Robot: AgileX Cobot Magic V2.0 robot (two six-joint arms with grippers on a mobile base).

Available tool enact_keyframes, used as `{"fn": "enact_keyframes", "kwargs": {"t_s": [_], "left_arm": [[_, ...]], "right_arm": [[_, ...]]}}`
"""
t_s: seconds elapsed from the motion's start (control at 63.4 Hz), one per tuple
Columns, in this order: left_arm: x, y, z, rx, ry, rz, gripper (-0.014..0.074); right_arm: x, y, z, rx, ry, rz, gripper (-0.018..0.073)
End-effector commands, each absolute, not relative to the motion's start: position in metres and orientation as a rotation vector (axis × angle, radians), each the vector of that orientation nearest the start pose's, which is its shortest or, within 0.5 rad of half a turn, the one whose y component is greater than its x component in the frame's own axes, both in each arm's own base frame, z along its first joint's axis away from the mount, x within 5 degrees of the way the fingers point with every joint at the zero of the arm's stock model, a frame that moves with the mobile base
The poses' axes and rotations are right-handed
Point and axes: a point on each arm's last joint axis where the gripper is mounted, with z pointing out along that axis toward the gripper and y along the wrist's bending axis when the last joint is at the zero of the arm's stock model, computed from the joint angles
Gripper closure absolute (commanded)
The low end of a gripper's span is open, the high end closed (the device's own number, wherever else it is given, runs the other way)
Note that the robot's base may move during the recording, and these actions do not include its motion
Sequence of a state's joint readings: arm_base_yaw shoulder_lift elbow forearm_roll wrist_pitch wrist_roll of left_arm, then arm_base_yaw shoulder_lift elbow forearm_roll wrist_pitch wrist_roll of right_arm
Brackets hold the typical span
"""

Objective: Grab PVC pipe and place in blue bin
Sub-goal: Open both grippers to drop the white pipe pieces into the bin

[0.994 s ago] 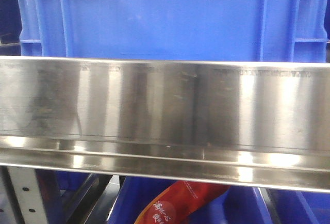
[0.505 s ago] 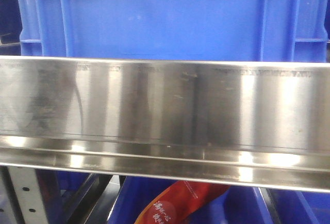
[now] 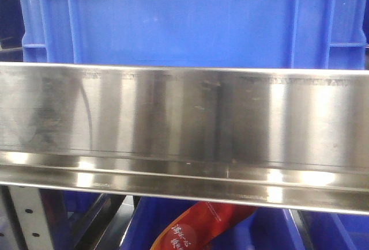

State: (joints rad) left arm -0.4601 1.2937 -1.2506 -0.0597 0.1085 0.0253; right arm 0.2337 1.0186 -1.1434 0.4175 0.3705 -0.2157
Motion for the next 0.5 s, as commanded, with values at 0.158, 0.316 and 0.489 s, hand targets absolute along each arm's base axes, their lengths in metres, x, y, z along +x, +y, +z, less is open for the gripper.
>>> {"fn": "enact_keyframes", "kwargs": {"t_s": [0.158,0.316,0.489], "left_arm": [[0.274,-0.137,0.439,0.333,1.514,-0.393,0.0707],[0.284,-0.143,0.437,0.341,1.536,-0.393,0.0707],[0.293,-0.155,0.44,0.363,1.559,-0.406,0.0707]], "right_arm": [[0.222,0.065,0.452,-0.149,1.684,0.423,0.0728],[0.234,0.076,0.448,-0.173,1.712,0.448,0.0728],[0.242,0.095,0.449,-0.223,1.683,0.474,0.0728]]}}
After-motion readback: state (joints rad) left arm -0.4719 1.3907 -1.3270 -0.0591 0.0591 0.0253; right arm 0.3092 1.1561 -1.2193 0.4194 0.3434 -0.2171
